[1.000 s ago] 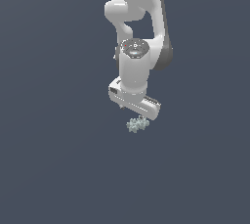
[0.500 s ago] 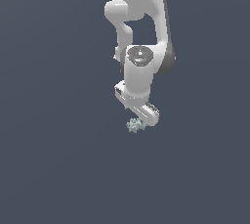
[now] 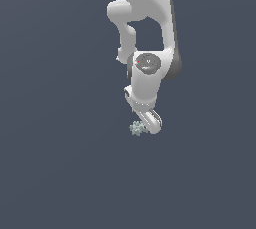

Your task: Pick up the object and move it to a goal position.

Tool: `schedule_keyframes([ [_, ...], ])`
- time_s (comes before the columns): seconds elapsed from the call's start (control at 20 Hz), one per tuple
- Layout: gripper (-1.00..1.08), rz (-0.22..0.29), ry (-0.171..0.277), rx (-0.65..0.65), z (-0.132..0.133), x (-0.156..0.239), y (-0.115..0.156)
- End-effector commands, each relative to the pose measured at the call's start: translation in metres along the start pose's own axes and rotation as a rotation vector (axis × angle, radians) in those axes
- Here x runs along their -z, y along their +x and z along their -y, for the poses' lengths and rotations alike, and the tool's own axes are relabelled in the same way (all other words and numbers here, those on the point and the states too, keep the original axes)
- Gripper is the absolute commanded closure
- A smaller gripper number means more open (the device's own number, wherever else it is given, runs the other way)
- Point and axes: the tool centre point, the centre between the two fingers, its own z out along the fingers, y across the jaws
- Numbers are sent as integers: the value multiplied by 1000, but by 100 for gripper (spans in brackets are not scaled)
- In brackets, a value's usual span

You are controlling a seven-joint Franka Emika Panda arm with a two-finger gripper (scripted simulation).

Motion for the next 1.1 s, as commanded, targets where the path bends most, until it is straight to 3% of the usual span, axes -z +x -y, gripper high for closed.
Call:
schedule_keyframes([
  [0.0, -92, -1, -3, -51, 1, -4, -2],
  [0.45, -92, -3, -8, -158, 3, -12, -7],
  [1.05, -92, -3, -9, -171, 2, -27, -8],
])
